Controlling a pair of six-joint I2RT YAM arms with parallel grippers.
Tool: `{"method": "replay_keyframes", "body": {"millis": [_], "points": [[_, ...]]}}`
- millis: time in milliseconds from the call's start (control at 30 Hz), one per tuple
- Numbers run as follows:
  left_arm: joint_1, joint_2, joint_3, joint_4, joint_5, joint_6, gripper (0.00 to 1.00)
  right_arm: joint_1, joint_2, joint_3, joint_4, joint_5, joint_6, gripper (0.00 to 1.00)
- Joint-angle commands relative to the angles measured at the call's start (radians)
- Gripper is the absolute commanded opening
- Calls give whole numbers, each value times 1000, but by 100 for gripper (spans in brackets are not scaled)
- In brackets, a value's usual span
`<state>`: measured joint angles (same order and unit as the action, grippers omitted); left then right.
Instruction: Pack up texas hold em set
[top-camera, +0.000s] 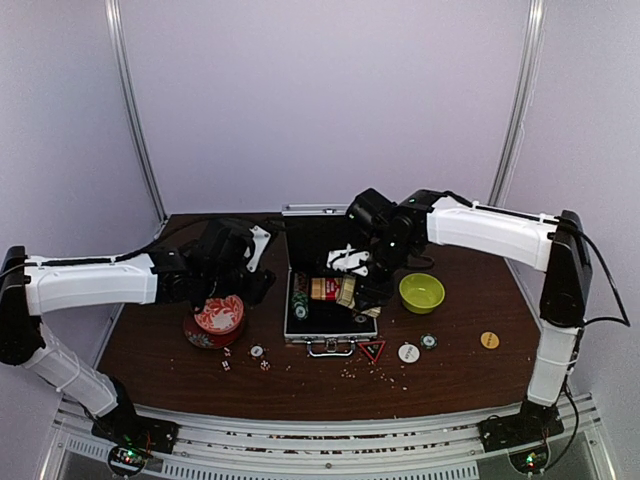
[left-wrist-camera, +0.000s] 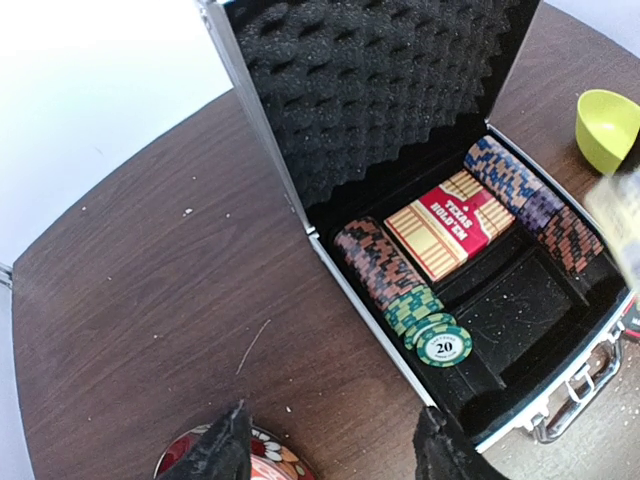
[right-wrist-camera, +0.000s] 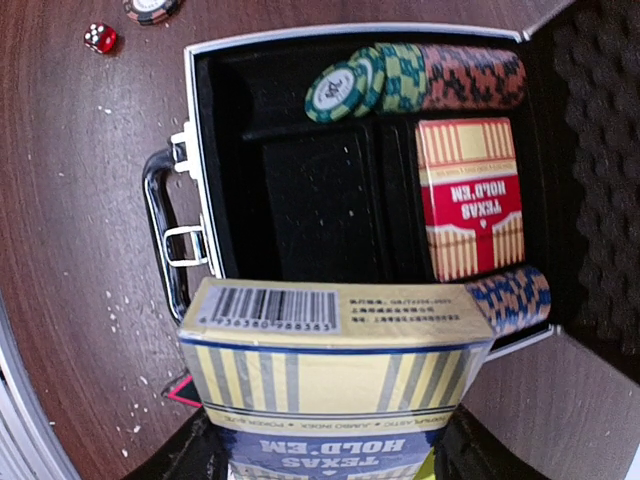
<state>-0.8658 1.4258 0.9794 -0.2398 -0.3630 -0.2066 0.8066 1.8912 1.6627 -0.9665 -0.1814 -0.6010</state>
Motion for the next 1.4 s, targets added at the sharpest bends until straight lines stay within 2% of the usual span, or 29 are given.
{"method": "replay_keyframes", "body": {"millis": [0, 400, 1000, 1367], "points": [[-1, -12, -11, 50, 7, -58, 56, 36, 57, 109, 36, 10, -28, 54], [-2, -158, -93, 70, -101, -99, 56, 88, 220, 265, 14, 2, -49, 55], [-2, -241, -158, 75, -59, -102, 56, 79, 380, 361, -14, -35, -80, 55], [-2, -233, -173, 87, -61, -96, 56, 72, 438, 439, -152, -68, -113, 56]]}}
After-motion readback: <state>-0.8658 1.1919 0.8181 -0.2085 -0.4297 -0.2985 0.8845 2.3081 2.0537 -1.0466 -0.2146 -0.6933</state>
